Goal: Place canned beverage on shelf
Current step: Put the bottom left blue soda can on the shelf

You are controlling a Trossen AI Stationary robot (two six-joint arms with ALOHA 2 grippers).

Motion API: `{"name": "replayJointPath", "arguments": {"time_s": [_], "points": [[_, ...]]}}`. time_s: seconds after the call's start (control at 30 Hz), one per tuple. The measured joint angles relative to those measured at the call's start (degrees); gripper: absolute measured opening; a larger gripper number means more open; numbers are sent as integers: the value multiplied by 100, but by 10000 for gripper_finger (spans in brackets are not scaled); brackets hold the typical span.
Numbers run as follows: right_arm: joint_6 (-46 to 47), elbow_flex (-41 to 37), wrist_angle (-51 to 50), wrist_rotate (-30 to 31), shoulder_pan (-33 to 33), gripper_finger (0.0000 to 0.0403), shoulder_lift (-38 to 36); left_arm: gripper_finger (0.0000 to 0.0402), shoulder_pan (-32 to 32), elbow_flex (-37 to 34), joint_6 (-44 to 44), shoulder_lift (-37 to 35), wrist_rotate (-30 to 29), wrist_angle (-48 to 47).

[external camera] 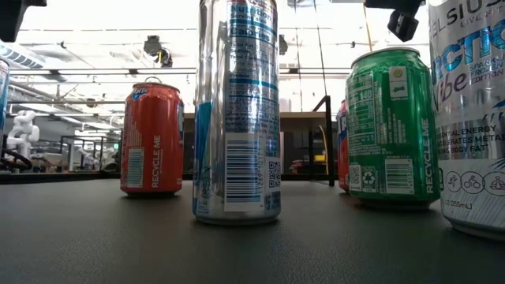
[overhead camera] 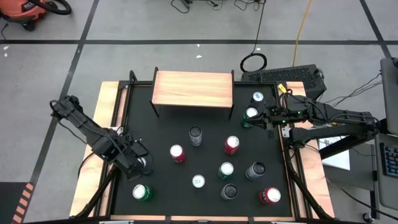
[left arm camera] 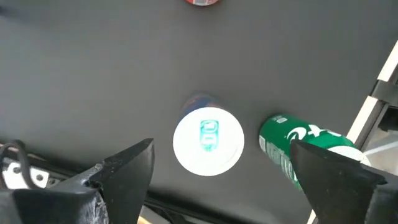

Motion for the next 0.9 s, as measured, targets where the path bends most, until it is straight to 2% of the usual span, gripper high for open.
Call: {"name": "replayJointPath", "arguments": {"time_s": [0.5,0.9], "points": [[-78,0,-120,13,-1,0,2,363,-159,-476,-14,22,-155,283],[-187,0,-134,17,-1,0,2,363,-213,-485,112,22,-331,321]]}}
